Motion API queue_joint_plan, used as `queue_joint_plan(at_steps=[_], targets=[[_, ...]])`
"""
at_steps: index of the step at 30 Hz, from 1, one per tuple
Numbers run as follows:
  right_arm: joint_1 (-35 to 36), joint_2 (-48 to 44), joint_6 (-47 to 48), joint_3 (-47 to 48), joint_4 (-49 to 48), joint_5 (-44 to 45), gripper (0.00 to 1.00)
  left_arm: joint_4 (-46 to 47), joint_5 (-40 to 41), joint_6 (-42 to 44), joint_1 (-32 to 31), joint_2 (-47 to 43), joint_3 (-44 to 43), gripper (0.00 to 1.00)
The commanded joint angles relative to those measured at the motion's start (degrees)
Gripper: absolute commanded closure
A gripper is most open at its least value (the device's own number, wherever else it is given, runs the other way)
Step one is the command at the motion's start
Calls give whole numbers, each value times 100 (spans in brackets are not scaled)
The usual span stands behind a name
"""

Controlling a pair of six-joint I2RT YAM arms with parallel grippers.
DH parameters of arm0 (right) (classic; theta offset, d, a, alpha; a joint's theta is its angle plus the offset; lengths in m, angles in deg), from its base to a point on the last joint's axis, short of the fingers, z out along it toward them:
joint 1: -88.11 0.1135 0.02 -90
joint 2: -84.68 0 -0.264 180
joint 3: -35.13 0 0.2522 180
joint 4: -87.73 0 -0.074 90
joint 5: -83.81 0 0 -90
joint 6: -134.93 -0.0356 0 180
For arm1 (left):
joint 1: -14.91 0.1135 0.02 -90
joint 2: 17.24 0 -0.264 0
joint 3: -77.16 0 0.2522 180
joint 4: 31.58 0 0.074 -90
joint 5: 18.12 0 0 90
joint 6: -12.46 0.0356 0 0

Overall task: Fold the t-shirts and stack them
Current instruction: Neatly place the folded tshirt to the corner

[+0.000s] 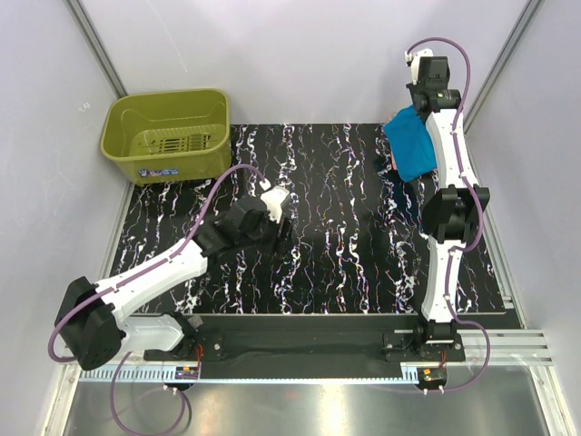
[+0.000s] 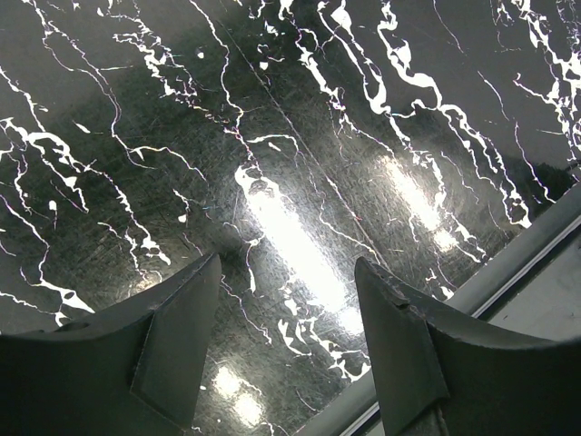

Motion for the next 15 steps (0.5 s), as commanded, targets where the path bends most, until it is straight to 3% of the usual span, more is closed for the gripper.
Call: queue_joint_plan(at_steps=[1,15], targets=[[31,-59,337,297,-614,174,100,184,-161,-62,34,36,-85,34],[-48,134,381,657,-1195,156,100,96,-293,-167,43,203,-217,35]])
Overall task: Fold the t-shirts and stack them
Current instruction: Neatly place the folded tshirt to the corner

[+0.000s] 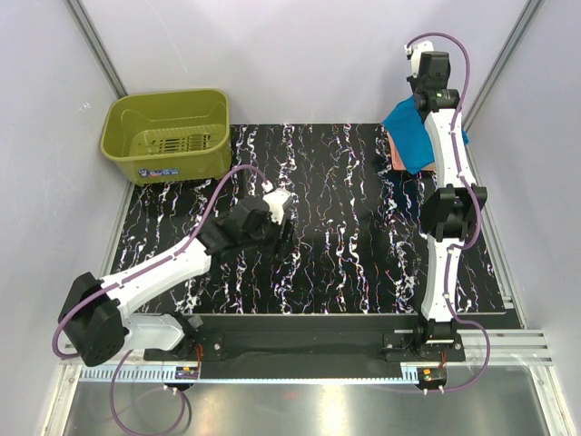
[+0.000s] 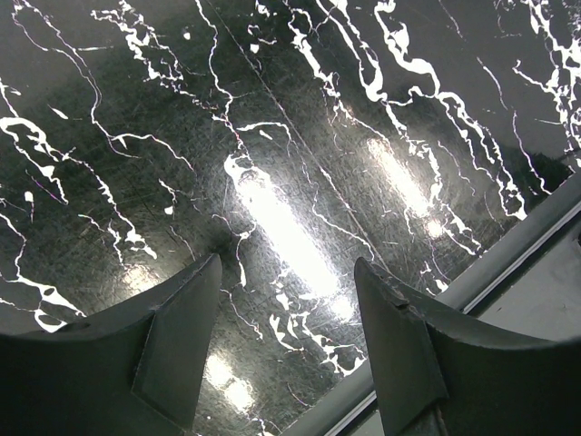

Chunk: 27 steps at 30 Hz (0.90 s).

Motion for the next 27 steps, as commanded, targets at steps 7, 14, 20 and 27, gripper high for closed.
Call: queue_joint_plan(at_steps=[7,14,20,27], targets=[[-132,54,-397,638,-679,-238,100,116,-186,-54,59,181,-311,35],[-45,-287,-1188,228,-564,-924,100,177,-265,-115,94,366,-408,35],[140,-587,-1408,-47,-294,-828,100,239,-335,-212,129,454,-434,35],[237,-833,-1505,76,-214,-617,100,318,-406,-326,173,507,-399,35]])
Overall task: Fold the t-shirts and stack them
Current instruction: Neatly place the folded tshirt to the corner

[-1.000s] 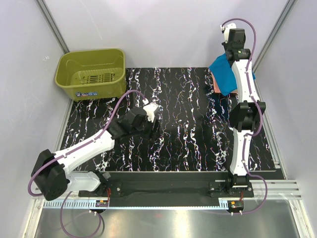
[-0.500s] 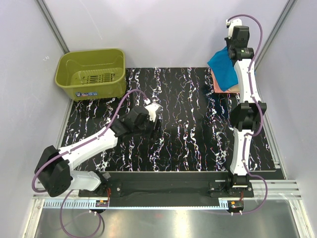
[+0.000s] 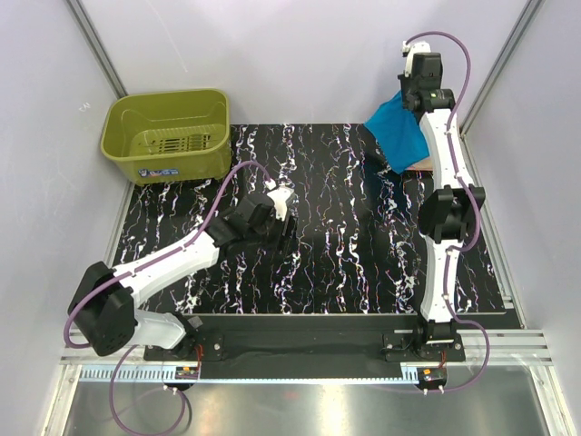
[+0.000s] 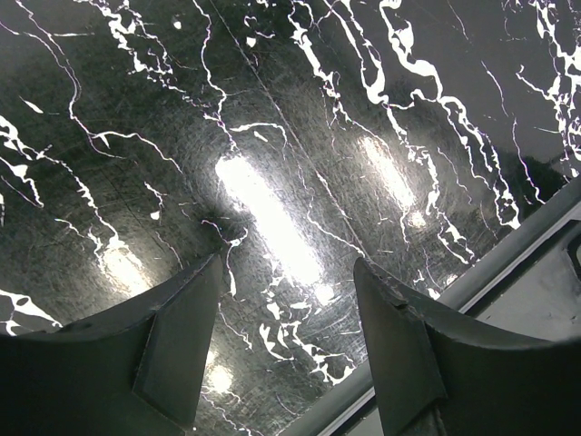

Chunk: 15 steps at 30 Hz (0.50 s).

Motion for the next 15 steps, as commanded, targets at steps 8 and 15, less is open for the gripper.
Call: queue_joint_plan(at_steps=[8,15], targets=[[122,-814,-102,401,2,199,100,311,-229,-178,99,17,-207,35],[130,-875,57,410,125,155,100,329,-264,-204,117,70,-198,35]])
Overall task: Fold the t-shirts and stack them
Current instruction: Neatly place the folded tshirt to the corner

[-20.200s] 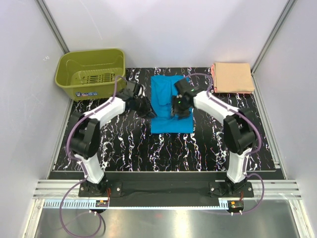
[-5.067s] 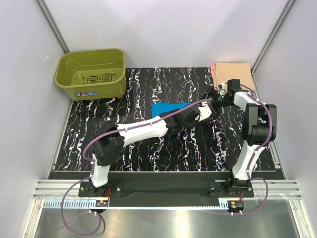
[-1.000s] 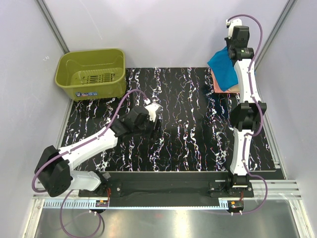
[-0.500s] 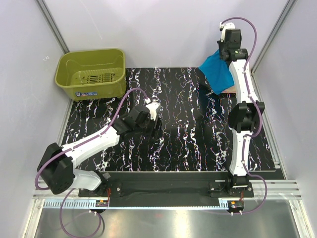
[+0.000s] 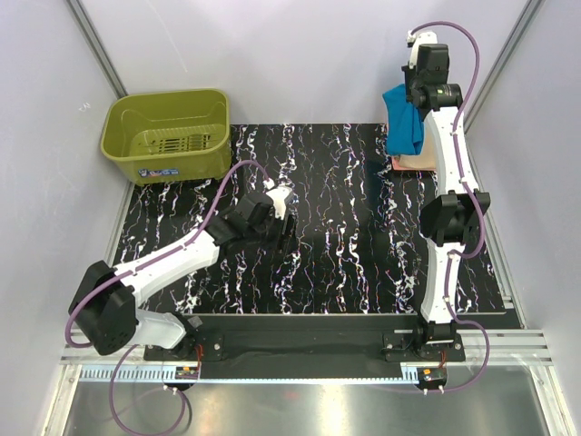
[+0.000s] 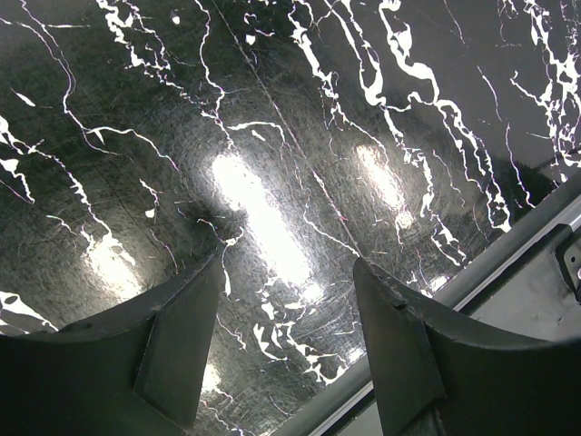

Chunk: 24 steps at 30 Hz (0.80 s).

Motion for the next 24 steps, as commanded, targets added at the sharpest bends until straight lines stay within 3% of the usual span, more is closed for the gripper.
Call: queue_joint_plan(at_steps=[1,13,24], targets=[[56,-545,159,176,-130,109,100,327,-163,-60,29,41,-198,35],[21,-545,195,413,-7,-189,100,327,-234,-51,99,68,-207,35],[3,-1301,177,-791,-166,-313,100,415,-366,-139,135,112,-172,36]])
